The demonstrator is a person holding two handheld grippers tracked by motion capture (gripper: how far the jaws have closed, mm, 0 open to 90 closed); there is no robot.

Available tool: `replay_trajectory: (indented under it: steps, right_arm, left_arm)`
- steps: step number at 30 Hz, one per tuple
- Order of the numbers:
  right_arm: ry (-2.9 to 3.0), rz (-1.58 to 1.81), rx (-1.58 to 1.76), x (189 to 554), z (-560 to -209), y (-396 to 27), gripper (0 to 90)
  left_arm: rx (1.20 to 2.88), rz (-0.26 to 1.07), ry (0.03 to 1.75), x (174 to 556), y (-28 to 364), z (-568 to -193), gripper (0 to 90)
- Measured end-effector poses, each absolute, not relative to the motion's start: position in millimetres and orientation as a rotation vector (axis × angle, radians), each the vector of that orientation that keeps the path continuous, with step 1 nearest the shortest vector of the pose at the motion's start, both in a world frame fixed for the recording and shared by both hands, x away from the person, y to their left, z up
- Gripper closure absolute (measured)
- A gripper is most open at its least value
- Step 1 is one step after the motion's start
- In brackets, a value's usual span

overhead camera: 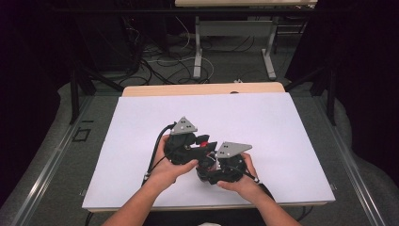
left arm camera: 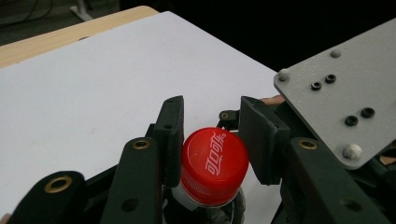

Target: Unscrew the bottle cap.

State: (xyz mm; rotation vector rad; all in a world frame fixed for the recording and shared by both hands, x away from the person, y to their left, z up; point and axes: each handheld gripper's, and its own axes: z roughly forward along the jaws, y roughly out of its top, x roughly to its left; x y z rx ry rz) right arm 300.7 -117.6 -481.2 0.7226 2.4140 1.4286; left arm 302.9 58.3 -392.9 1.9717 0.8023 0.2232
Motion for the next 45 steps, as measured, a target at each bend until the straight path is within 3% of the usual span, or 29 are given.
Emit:
replay_trajectory:
  steps: [5,10,23,27,33,38,41,45]
  right_arm:
    - [2.429,1.455,0.719,301,-481,-119,29.5]
    - [2.445,1.464,0.715,302,-481,-121,29.4]
    - [2.478,1.473,0.676,300,-481,-116,29.4]
    - [2.478,1.459,0.686,301,-483,-115,29.5]
    - [2.442,1.418,0.716,300,-482,-116,29.5]
    - [2.412,1.396,0.739,299,-484,-115,29.5]
    - [2.407,1.402,0.748,299,-483,-115,29.4]
    - [2.425,1.435,0.756,301,-482,-118,29.4]
  left_arm:
    - [1.967,0.165,0.765,303,61,-389,51.9]
    - [1.990,0.124,0.726,306,69,-387,48.6]
    - [2.018,0.078,0.657,317,73,-400,50.0]
    - [2.023,0.112,0.655,313,67,-400,59.6]
    - [2.006,0.202,0.743,307,59,-399,60.9]
    - [1.969,0.276,0.844,301,51,-399,61.0]
    - [1.991,0.274,0.805,302,52,-398,60.5]
    - [1.977,0.235,0.773,302,57,-395,51.0]
